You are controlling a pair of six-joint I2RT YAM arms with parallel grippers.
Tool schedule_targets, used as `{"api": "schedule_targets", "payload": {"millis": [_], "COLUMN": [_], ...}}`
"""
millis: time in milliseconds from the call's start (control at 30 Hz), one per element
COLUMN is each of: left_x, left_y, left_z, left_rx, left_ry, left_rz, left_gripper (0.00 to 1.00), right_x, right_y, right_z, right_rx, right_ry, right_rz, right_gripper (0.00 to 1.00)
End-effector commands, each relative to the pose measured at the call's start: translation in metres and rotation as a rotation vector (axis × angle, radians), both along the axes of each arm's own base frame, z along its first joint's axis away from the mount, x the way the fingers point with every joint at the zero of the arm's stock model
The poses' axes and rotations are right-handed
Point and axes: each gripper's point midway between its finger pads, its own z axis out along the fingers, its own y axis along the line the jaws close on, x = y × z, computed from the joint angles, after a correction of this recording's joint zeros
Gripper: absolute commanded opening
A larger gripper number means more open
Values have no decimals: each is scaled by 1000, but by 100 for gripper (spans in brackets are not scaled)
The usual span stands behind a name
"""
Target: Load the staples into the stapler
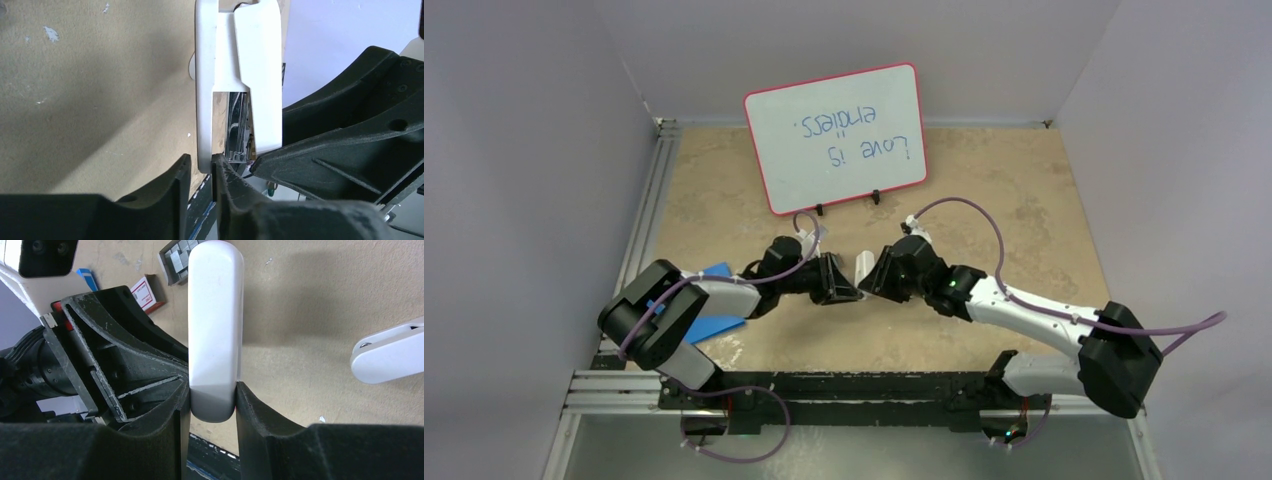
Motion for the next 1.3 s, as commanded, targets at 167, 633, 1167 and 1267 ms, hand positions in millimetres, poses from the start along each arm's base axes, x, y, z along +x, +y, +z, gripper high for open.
{"api": "schedule_targets", "payload": {"millis": [167,633,1167,1267], "left_x": [12,-12,-26,-27], "left_y": [0,18,-15,-20], "left_z": [0,-15,-48,-55], "left_rx": [12,67,72,97], "left_ry": [-161,-277,-110,-90], "left_rz": [9,-89,-127,-123], "left_gripper": [0,0,0,0], "right_x": [9,42,127,137], "right_y": [8,-26,-63,-62], "right_z": [29,44,27,21], "right_rx": [86,-28,-280,-306], "right_ry": [-56,-127,-250,-255], "right_rz": [19,-15,-200,-208], "right_gripper": [18,19,24,24]}}
